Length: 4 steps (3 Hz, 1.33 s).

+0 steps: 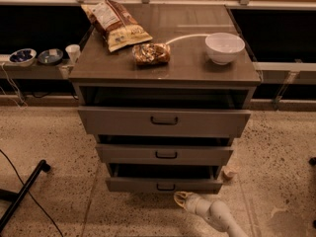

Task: Close bottom drawer

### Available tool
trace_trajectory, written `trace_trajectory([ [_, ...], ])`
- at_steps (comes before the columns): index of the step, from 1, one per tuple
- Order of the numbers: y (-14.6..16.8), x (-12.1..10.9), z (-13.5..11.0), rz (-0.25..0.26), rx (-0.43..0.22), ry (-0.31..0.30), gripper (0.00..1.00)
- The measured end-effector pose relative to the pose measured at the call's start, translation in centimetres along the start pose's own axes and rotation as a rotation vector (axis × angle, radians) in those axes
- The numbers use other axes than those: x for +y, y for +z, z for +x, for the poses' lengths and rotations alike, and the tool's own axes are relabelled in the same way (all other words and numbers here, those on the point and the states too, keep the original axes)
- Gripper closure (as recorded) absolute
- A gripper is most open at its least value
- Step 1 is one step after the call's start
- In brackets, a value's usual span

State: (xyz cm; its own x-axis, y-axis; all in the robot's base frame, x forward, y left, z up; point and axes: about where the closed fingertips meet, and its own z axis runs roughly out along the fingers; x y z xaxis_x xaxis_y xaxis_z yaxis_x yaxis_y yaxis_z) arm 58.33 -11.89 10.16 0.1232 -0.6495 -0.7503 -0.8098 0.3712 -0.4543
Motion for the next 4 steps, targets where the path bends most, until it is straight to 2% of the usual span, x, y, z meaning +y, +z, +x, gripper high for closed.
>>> trace_trajectory([
  [1,0.0,0.0,0.0,0.0,0.0,0.0,1.0],
  [3,2.3,-2.5,-1.8,0.043,-0.019,-0.072,1.0],
  [4,3.6,-4.6,-1.9,0.08,-0.025,-0.095,1.0],
])
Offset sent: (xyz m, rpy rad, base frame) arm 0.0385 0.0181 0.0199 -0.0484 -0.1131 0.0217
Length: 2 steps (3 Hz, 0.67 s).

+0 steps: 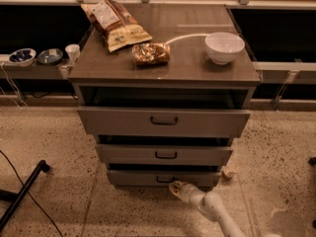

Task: Close bottom drawer

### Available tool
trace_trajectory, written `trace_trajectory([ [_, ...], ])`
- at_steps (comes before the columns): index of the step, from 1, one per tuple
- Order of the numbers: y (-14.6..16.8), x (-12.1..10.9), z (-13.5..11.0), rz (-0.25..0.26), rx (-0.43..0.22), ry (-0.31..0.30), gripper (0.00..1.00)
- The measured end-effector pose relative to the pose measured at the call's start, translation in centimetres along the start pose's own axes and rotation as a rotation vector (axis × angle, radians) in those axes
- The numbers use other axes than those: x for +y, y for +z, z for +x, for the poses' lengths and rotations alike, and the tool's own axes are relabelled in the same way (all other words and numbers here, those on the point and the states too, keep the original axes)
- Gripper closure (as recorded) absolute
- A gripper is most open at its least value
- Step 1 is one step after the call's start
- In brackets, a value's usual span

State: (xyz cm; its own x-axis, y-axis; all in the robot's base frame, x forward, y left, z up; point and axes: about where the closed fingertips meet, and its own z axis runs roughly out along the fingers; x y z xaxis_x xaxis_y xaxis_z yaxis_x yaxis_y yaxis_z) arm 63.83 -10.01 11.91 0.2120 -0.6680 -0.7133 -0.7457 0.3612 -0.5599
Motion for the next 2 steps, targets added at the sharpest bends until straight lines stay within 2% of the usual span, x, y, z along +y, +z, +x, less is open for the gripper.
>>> trace_trajectory([
  [1,0.78,-1.25,0.13,0.019,-0.008,-0.024,1.0],
  [2,0.62,-1.06,0.06,0.019,-0.008,-0.025,1.0],
])
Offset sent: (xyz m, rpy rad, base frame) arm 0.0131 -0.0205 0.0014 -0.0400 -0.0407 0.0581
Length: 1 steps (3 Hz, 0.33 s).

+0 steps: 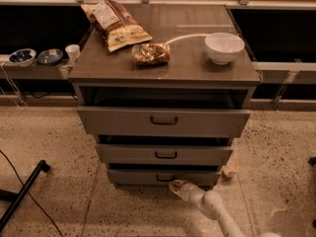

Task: Close bottom drawer

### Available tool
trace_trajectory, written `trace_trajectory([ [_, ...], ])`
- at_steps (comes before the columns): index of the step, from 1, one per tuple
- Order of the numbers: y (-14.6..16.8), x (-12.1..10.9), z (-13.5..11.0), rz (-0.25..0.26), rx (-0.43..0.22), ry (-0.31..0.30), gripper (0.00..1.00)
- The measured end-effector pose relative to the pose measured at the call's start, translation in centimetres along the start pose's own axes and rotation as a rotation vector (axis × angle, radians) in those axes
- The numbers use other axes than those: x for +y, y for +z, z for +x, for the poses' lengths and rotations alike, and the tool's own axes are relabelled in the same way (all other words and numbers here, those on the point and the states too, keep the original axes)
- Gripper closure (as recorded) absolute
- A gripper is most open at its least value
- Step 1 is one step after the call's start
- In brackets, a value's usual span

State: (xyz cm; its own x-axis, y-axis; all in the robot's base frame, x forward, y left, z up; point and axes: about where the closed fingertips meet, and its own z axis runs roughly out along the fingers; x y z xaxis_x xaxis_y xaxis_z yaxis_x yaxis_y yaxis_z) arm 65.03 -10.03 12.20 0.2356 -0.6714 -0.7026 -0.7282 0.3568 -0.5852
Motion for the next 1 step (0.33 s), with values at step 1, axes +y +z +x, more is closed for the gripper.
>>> trace_trajectory([
  [1,-0.87,0.61,-0.04,-0.071,-0.007,-0.041,1.0],
])
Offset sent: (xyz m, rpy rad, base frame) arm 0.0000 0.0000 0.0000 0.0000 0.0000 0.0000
